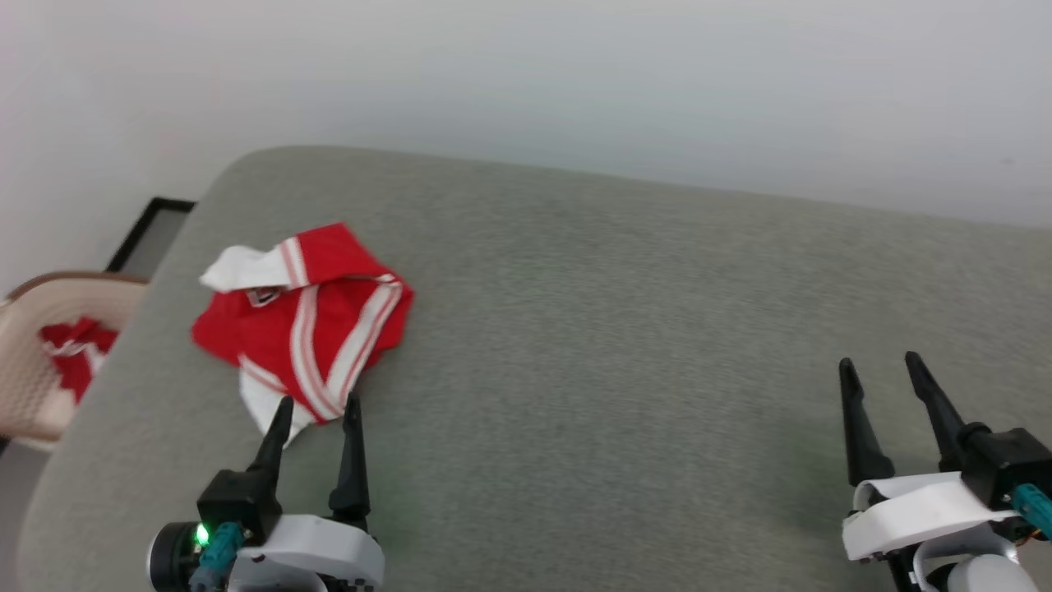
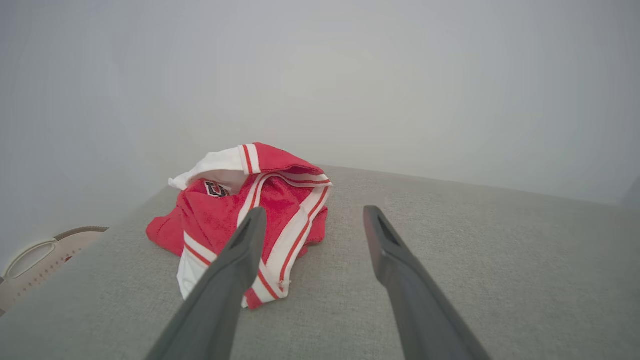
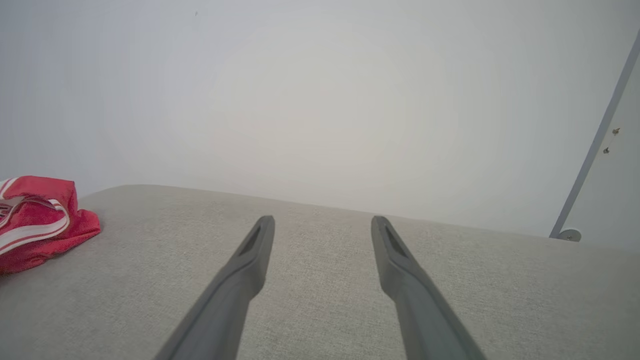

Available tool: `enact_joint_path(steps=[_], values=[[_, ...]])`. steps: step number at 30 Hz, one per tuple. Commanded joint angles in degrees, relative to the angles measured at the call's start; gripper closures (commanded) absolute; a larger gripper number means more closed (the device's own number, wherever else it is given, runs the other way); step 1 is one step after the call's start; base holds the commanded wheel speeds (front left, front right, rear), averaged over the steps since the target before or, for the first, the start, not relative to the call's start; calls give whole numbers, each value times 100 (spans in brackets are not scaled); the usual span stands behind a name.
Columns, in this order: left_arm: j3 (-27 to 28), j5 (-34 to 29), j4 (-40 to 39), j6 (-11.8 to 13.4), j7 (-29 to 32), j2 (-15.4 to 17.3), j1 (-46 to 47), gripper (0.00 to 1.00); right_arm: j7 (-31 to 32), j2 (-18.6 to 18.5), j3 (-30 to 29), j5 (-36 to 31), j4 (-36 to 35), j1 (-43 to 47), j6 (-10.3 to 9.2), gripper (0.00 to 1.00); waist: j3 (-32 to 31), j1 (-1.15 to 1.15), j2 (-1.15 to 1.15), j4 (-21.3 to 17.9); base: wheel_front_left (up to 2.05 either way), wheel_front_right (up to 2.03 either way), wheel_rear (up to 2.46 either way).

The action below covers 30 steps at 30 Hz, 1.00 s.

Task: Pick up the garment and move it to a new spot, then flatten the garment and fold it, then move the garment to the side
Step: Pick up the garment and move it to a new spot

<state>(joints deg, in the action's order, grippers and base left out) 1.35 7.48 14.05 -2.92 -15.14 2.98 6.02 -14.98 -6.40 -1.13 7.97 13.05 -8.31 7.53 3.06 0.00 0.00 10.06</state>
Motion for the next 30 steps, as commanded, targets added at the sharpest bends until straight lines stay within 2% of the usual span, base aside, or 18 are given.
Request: enact_joint_path(steps=[1,11,18,24,30], values=[[-27,34,-31,59,-1,-9,-57,0,-29,-3,81,14,6,-16,-8,0,-34,0,0,517,0,0,0],[-149,210,-165,315,-1,-9,-271,0,-22,58,642,66,60,-16,-8,0,-102,0,0,1455,0,0,0],[-170,346,-298,502,-1,-10,-405,0,-17,62,952,118,107,-158,-8,0,-63,0,0,1926,0,0,0],[-166,427,-410,591,-1,-10,-510,0,-18,73,1104,162,140,-245,-8,0,-14,0,0,1991,0,0,0],[-121,340,-397,489,-1,-9,-328,0,-17,44,1225,203,170,-327,-8,0,116,0,0,1664,0,0,0]])
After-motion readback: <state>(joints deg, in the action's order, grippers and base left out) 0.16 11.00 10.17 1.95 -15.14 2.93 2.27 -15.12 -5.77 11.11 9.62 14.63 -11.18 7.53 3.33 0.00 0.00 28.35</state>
